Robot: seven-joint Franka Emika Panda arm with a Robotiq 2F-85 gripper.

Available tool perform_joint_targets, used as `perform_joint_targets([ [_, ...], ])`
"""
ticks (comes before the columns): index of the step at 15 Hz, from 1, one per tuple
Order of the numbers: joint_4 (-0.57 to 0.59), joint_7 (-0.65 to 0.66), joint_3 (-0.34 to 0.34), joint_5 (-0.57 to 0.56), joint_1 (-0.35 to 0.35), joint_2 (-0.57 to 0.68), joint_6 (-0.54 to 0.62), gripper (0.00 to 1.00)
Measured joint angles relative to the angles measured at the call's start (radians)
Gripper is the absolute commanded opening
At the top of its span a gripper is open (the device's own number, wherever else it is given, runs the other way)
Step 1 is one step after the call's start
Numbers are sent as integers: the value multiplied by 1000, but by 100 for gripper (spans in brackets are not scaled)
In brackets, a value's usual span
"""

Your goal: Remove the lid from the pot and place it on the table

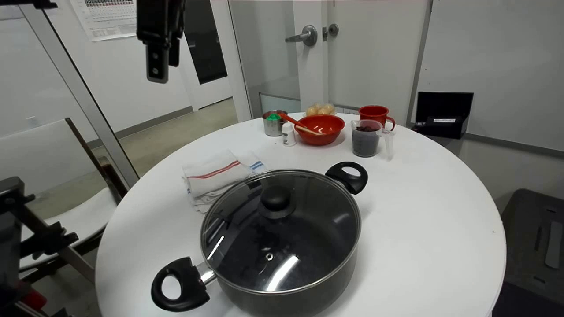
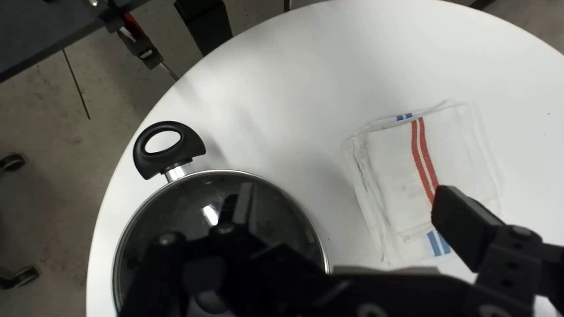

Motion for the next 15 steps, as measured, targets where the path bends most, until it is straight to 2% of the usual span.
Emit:
perform_joint_targets([
  [7, 82, 15, -32, 40, -37, 177, 11, 100],
  [15, 153, 53, -65, 148, -94, 352, 60, 100],
])
